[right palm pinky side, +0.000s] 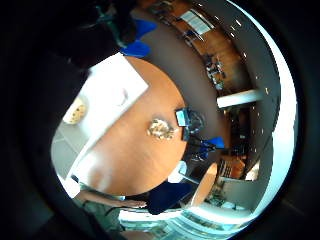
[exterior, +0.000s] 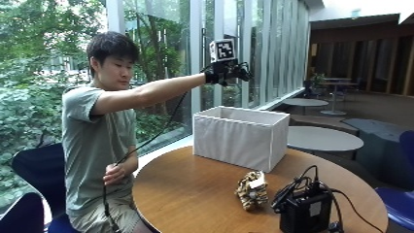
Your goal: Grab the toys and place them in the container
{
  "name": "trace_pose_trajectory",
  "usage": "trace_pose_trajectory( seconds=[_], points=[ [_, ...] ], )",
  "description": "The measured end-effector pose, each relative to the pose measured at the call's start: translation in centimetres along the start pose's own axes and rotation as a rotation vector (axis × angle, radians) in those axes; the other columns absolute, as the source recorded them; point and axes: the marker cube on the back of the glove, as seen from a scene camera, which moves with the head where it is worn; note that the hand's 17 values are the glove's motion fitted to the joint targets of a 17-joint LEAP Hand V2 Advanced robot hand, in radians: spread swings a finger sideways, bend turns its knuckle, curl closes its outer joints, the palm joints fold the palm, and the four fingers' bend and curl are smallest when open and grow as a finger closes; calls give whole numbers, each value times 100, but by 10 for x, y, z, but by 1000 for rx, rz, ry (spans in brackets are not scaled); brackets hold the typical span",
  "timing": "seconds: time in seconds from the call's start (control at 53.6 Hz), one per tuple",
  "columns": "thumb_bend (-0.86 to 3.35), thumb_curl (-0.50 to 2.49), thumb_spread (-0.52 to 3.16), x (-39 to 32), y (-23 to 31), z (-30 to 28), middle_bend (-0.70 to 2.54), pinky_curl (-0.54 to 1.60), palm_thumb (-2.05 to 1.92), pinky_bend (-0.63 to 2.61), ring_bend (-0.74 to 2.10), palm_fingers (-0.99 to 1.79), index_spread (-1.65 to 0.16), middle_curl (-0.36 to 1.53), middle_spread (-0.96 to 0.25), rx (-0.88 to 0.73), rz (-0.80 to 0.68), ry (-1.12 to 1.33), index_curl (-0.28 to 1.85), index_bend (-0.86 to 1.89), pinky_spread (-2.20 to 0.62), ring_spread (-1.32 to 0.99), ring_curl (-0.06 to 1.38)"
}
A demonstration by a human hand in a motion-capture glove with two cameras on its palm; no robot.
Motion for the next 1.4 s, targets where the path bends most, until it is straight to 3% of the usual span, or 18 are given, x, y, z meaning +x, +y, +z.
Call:
trace_pose_trajectory(
  seconds=[0.299,0.429,0.504,0.578,0.653,0.709,0.765,0.877,0.914,0.97,1.026,1.157,1.194,1.287,1.343,1.381,1.399],
  points=[
    [-3,39,123,115,44,-4,25,37,-2,97,62,-5,-23,44,-8,-39,172,-53,40,13,1,-8,34],
    [-3,37,124,173,64,25,23,36,-2,96,62,-6,-24,44,-8,-75,161,-99,37,13,1,-8,34],
    [-3,36,124,202,66,50,22,36,-2,96,62,-6,-24,43,-9,-113,252,-102,36,13,1,-8,33],
    [-3,35,124,230,71,83,21,36,-2,96,61,-8,-24,43,-9,-167,267,-83,34,12,1,-8,33],
    [-3,34,124,272,85,133,19,36,-2,96,58,-12,-24,43,-8,-229,118,15,32,11,1,-8,32],
    [-2,34,124,292,83,166,18,35,-1,95,53,-14,-24,42,-7,-272,244,2,32,12,1,-7,31],
    [-2,33,124,304,74,202,16,35,-1,93,48,-19,-24,41,-6,-317,523,-66,31,14,2,-6,30],
    [-2,33,122,318,73,284,13,34,-1,88,37,-28,-23,38,-5,-459,732,-65,30,11,2,-4,27],
    [-3,33,120,314,73,309,13,33,-2,85,34,-32,-23,37,-4,-483,743,-67,28,9,3,-3,27],
    [-3,33,117,291,75,340,11,33,-2,84,30,-32,-22,35,-3,-499,571,-70,27,8,3,-2,26],
    [-2,33,117,276,73,355,9,34,0,91,28,-27,-22,33,-3,-430,460,-121,25,6,5,0,26],
    [8,37,121,276,69,365,45,32,22,92,41,25,-25,41,-15,-234,434,-134,21,9,-1,-7,27],
    [12,39,122,275,69,367,59,31,30,86,53,44,-25,46,-18,-183,424,-132,21,11,-5,-13,30],
    [16,43,124,269,67,374,55,30,40,81,80,58,-26,47,-22,-34,422,-102,23,18,-14,-24,39],
    [18,50,109,264,65,373,86,30,52,78,92,86,-26,58,-25,47,438,-62,22,17,-20,-30,43],
    [18,53,102,262,64,370,93,31,56,79,95,88,-26,62,-26,85,448,-33,23,17,-23,-33,45],
    [23,54,106,260,63,368,66,35,63,91,100,74,-26,55,-28,92,447,-24,26,24,-24,-34,48]
  ],
)
